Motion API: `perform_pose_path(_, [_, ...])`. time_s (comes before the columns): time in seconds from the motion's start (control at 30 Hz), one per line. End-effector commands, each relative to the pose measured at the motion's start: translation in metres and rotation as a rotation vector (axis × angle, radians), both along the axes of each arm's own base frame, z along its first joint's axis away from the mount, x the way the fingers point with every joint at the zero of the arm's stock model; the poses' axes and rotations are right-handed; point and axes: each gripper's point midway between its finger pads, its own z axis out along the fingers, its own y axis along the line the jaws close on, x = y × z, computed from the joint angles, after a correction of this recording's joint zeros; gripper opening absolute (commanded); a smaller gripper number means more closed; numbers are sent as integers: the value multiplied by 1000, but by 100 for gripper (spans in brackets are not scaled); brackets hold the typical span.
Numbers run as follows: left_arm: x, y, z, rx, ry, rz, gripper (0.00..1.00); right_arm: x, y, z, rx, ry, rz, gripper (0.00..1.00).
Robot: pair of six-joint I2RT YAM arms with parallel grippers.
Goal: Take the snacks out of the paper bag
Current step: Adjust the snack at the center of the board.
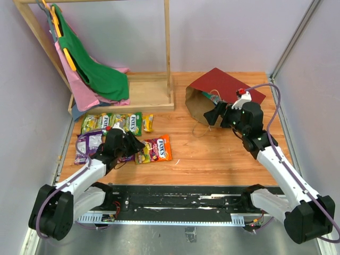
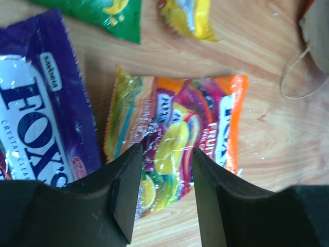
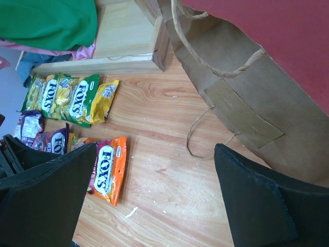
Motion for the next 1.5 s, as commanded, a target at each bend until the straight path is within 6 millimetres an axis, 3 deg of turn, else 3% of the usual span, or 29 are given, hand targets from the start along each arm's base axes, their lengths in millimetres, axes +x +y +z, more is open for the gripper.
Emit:
perform_pose_path(0.0, [12, -11, 45, -17, -93, -47, 48, -6, -3, 12, 14, -40, 4, 99])
perform_pose_path(0.13, [8, -33, 69, 18, -140, -100, 47, -5, -3, 8, 16, -37, 5, 99])
perform_pose_path(0.27, [5, -43, 39, 78, -73, -117, 42, -5, 4, 4, 32, -16, 31, 99])
perform_pose_path(0.4, [1, -50, 14, 49, -39, -122, 45, -8, 8, 4, 36, -15, 58, 99])
perform_pose_path(0.57, [-2, -44, -11, 62, 12, -87, 53, -10, 10, -2, 37, -6, 76, 98])
perform_pose_path(0.7, [-6, -32, -33, 58, 80, -32, 67, -11, 12, -7, 47, 2, 83, 98])
perform_pose_path(0.83, [-9, -10, -52, 25, 145, 47, 68, -14, 11, -6, 48, -7, 82, 99])
perform_pose_path(0.97, [-12, 2, -57, 46, 157, 86, 68, -16, 10, -8, 42, -3, 82, 99])
perform_pose_path(1.17, [-8, 12, -44, 105, 128, 90, 67, -17, 10, -6, 47, -7, 80, 99])
perform_pose_path(1.27, [-3, 16, -26, 161, 87, 68, 65, -15, 8, -2, 46, -17, 70, 99])
perform_pose_path(1.33, [3, 18, -5, 186, 41, 49, 65, -12, 10, 5, 42, -24, 72, 99])
perform_pose_path(1.47, [16, 5, 59, 139, -135, -17, 67, -12, 22, 28, -78, -111, 77, 98])
